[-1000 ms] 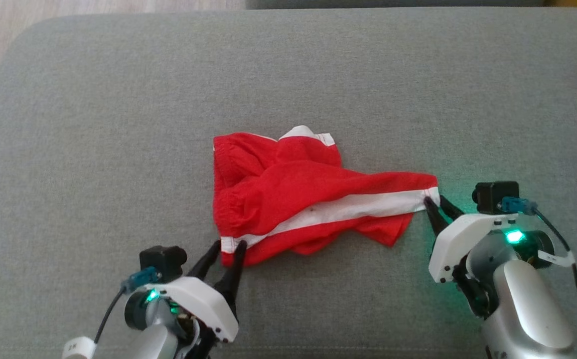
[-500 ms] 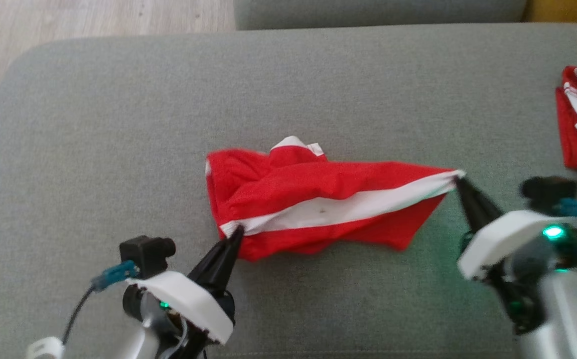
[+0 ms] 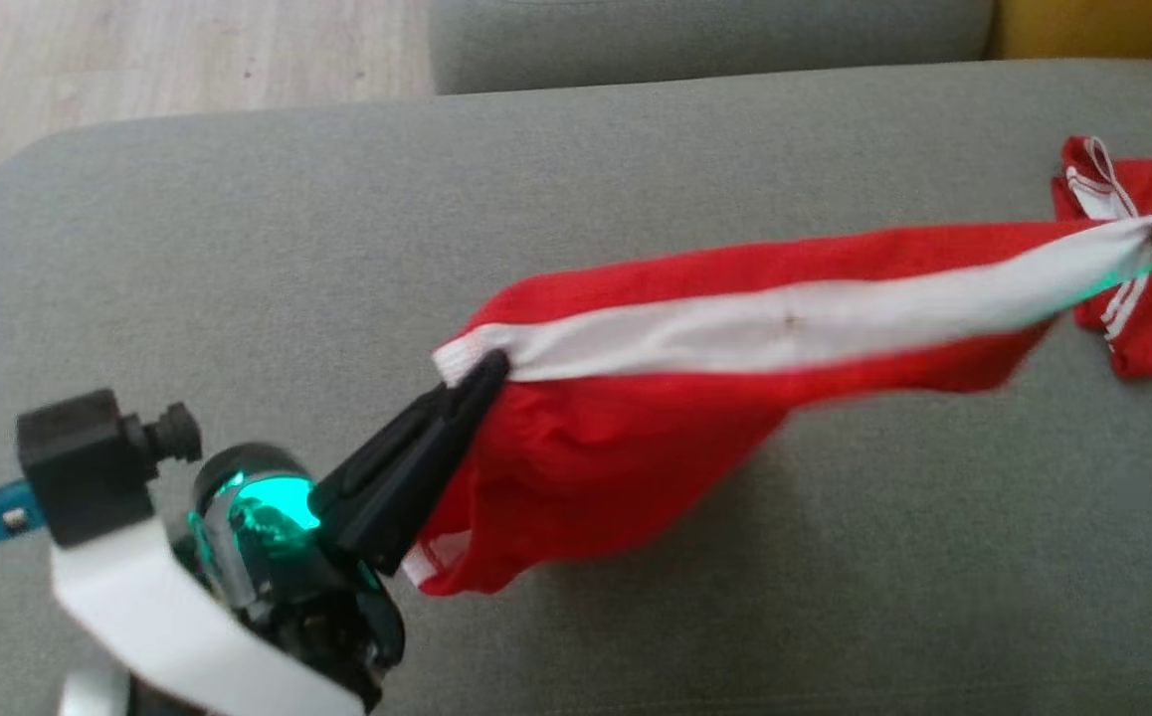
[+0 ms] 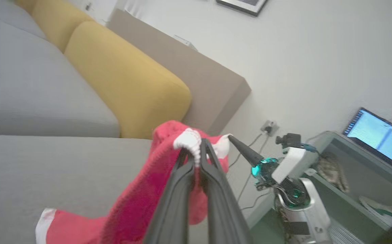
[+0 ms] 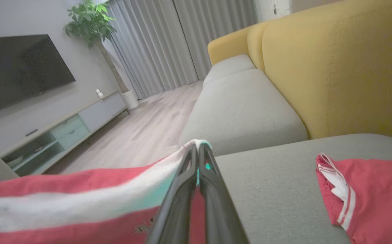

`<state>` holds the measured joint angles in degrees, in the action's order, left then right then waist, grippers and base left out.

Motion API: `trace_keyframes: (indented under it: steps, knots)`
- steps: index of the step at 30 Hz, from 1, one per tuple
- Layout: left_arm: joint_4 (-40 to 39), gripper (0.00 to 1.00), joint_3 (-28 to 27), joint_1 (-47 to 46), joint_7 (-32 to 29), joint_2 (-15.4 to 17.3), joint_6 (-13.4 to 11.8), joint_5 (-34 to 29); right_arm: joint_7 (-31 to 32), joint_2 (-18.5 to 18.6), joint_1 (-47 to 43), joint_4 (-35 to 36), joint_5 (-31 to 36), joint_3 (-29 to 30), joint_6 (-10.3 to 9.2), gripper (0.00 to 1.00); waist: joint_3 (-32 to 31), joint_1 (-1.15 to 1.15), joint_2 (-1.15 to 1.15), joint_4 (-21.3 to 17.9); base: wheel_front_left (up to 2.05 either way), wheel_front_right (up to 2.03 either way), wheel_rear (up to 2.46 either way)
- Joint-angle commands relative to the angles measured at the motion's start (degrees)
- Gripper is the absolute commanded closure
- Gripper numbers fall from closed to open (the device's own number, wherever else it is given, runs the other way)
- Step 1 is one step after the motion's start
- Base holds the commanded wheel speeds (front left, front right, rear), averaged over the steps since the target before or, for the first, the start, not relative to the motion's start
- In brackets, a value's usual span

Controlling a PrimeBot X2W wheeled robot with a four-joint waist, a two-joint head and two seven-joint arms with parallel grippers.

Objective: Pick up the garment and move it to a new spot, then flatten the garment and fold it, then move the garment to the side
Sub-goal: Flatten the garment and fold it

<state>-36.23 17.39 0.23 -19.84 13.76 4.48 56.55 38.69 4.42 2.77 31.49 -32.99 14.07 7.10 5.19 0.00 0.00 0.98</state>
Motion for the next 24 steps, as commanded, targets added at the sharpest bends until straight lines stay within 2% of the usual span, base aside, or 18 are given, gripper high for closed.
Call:
trace_keyframes:
  steps: [1,6,11,14,17,20,24]
  knots:
    - [-2.7,1.0,-2.5,-3.8,-0.4,0.6,-0.1,0.6,0.5,0.2,1.1,2.7,-1.1,-0.9,0.39,1.0,0.3,0.0,0.0,-0.5,0.0,0.0,0.0]
    - [-9.4,1.0,-1.5,-7.1,-5.1,1.0,-1.4,6.4,4.0,-0.7,4.1,7.1,-6.0,3.8,0.39,1.0,2.3,0.0,0.0,-2.0,0.0,0.0,0.0]
    - [-6.4,1.0,-2.5,-15.7,-9.4,2.1,-3.0,8.4,7.9,1.0,11.5,4.4,-4.9,2.7,0.39,1.0,7.0,0.0,0.0,-2.1,0.0,0.0,0.0]
    - [3.4,1.0,-4.1,-28.0,-11.7,2.1,-4.1,7.9,9.0,0.8,23.5,-3.6,-1.0,-0.5,0.39,1.0,12.8,0.0,0.0,-1.6,0.0,0.0,0.0]
    - [15.8,1.0,-4.4,-38.2,-10.4,1.5,-3.4,3.7,6.7,-0.1,33.5,-13.4,4.2,-2.9,0.39,1.0,14.7,0.0,0.0,-1.4,0.0,0.0,0.0]
    - [28.1,1.0,-4.3,-47.5,-6.0,-0.7,-2.0,-0.5,1.4,-0.9,43.5,-24.1,9.7,-3.1,0.39,1.0,16.0,0.0,0.0,-1.2,0.0,0.0,0.0]
    - [43.6,1.0,-4.3,-59.4,4.6,-3.5,0.1,-7.6,-8.7,-1.5,56.5,-38.0,13.9,-1.0,0.39,1.0,17.5,0.0,0.0,-1.3,0.0,0.0,0.0]
